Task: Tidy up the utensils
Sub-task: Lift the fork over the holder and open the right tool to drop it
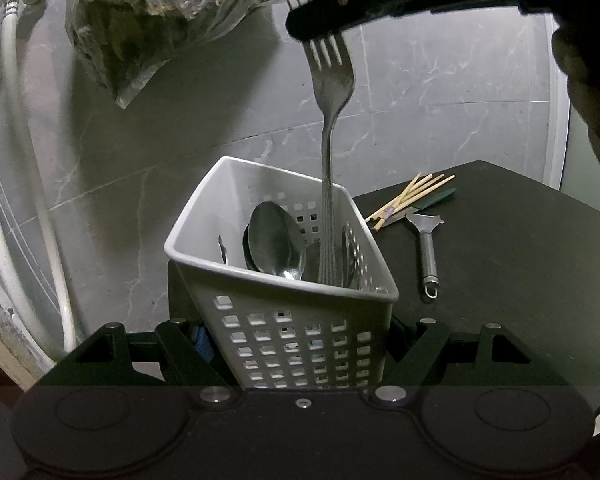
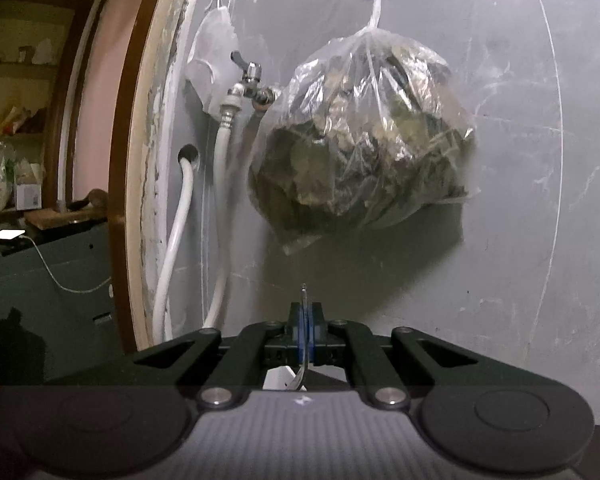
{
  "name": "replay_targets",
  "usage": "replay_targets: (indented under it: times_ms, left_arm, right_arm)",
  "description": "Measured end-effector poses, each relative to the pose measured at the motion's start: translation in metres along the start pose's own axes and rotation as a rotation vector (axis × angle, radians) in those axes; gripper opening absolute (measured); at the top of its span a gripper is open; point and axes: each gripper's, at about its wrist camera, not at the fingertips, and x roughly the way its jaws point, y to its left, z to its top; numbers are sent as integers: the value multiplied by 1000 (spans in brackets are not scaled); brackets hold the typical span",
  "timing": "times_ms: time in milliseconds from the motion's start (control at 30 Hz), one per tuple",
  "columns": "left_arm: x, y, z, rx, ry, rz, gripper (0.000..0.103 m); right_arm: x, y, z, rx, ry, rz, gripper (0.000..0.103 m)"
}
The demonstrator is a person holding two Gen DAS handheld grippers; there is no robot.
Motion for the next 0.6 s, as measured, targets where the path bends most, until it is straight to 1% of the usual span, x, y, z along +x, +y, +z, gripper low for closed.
replay_targets:
  times_ms: [400,600]
  left_arm:
    - [-5,-3,-2,6,-1,-8,79]
    - [-6,-3,-3,7,-1,-6,79]
  right_arm:
    - [3,5,-11,-14,57,18,3]
    - [10,5,-18,-9,100,19,3]
